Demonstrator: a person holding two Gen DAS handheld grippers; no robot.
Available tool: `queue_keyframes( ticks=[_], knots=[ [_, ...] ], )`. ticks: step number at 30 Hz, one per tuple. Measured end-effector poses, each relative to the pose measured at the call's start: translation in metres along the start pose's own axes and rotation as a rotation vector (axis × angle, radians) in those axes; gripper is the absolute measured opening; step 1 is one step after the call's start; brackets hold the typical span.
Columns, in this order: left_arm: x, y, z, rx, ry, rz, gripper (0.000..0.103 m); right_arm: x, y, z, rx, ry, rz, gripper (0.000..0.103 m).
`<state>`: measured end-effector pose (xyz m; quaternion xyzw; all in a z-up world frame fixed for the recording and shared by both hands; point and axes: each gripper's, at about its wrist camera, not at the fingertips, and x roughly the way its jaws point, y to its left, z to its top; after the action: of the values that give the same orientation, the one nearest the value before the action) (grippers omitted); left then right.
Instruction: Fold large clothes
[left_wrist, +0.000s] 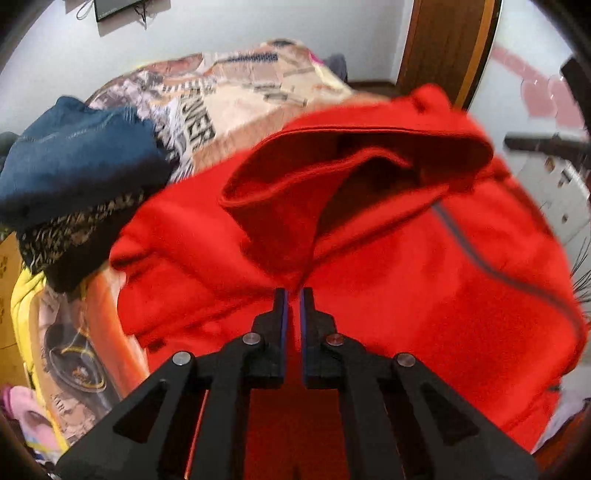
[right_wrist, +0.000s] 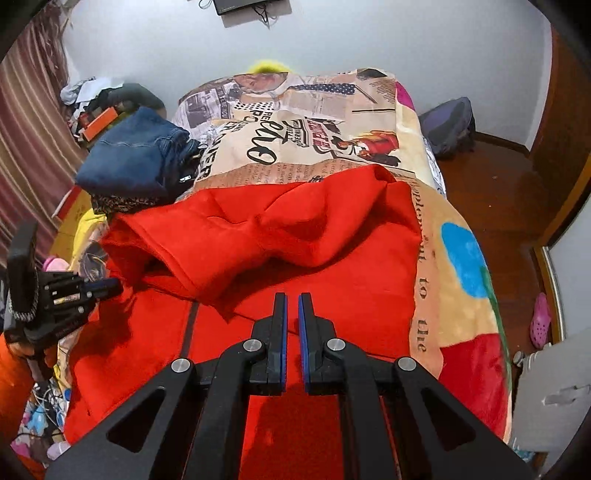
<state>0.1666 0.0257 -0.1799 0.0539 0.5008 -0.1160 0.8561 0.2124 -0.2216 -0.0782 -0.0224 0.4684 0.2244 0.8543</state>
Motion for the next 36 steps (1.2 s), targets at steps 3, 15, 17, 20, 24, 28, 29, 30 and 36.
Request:
queue_keyframes(
  ticks=[3, 15, 17, 20, 24, 28, 29, 30, 36],
  knots=[
    [0.004, 0.009, -0.009, -0.019, 0.03, 0.021, 0.01, -0.003, 0.003, 0.004, -0.008, 0.009, 0.018, 0.007],
    [-0.033, 0.055, 0.004, -0.166, -0.086, -0.012, 0.054, 0.015, 0.047, 0.003, -0.093, 0.011, 0.051, 0.059],
    [-0.026, 0.051, 0.01, -0.165, -0.077, -0.049, 0.054, 0.022, 0.051, 0.005, -0.093, 0.009, 0.026, 0.059],
    [-0.015, 0.039, 0.021, -0.151, -0.072, -0.09, 0.054, 0.033, 0.051, 0.006, -0.084, 0.007, -0.01, 0.059],
    [0.001, 0.026, 0.034, -0.121, -0.083, -0.073, 0.054, 0.038, 0.046, 0.008, -0.068, -0.006, -0.032, 0.048],
    [0.017, 0.025, 0.048, -0.131, -0.079, -0.068, 0.033, 0.034, 0.039, 0.01, -0.059, -0.011, -0.026, 0.01],
    [0.018, 0.025, 0.05, -0.133, -0.079, -0.08, 0.022, 0.031, 0.038, 0.01, -0.054, -0.022, -0.026, 0.01],
    [0.017, 0.024, 0.052, -0.13, -0.088, -0.083, 0.019, 0.029, 0.037, 0.011, -0.052, -0.031, -0.021, 0.009],
    [-0.019, 0.006, 0.047, -0.04, -0.193, -0.041, 0.012, -0.013, 0.04, 0.008, -0.07, -0.082, 0.021, 0.008]
  ],
)
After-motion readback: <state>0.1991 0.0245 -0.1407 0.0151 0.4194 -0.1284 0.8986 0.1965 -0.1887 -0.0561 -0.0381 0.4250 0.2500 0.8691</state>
